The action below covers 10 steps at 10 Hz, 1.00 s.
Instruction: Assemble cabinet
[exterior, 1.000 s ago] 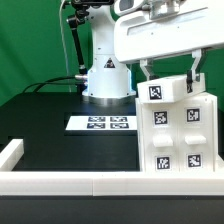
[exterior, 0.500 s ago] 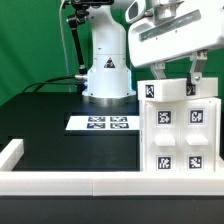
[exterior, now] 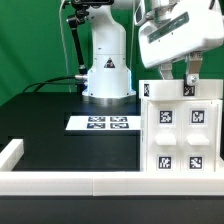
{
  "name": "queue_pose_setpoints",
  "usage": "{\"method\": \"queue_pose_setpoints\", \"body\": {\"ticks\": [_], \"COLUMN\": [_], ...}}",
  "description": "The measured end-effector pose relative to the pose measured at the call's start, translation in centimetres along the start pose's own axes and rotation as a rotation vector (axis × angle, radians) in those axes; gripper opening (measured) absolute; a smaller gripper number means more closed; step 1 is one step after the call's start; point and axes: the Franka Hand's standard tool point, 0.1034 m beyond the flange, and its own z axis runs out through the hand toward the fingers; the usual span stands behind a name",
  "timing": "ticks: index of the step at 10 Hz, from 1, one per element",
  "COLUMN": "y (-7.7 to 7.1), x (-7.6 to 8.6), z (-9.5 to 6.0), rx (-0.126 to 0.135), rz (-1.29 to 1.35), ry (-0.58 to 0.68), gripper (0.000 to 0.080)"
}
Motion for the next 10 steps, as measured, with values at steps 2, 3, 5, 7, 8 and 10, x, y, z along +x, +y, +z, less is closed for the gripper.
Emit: {"method": "queue_pose_setpoints", "body": {"ticks": [2, 3, 5, 7, 8, 10], "y": [0.17, 0.21, 0.39, 0.76, 0.71, 0.68], "x": [0.02, 0.05, 0.23, 0.94, 0.91, 0.81], "z": [-0.05, -0.04, -0.04, -0.05, -0.04, 0.00], "rx": [-0.010, -0.009, -0.021, -0.044, -0.040, -0.036], "rz": [0.219, 0.342, 0.573, 0.722, 0.754, 0.740], "ry": [-0.016, -0.026, -0.034, -0.041, -0.052, -0.057], "gripper": [0.0557, 0.0557, 0.0557, 0.0557, 0.0557, 0.0557]}}
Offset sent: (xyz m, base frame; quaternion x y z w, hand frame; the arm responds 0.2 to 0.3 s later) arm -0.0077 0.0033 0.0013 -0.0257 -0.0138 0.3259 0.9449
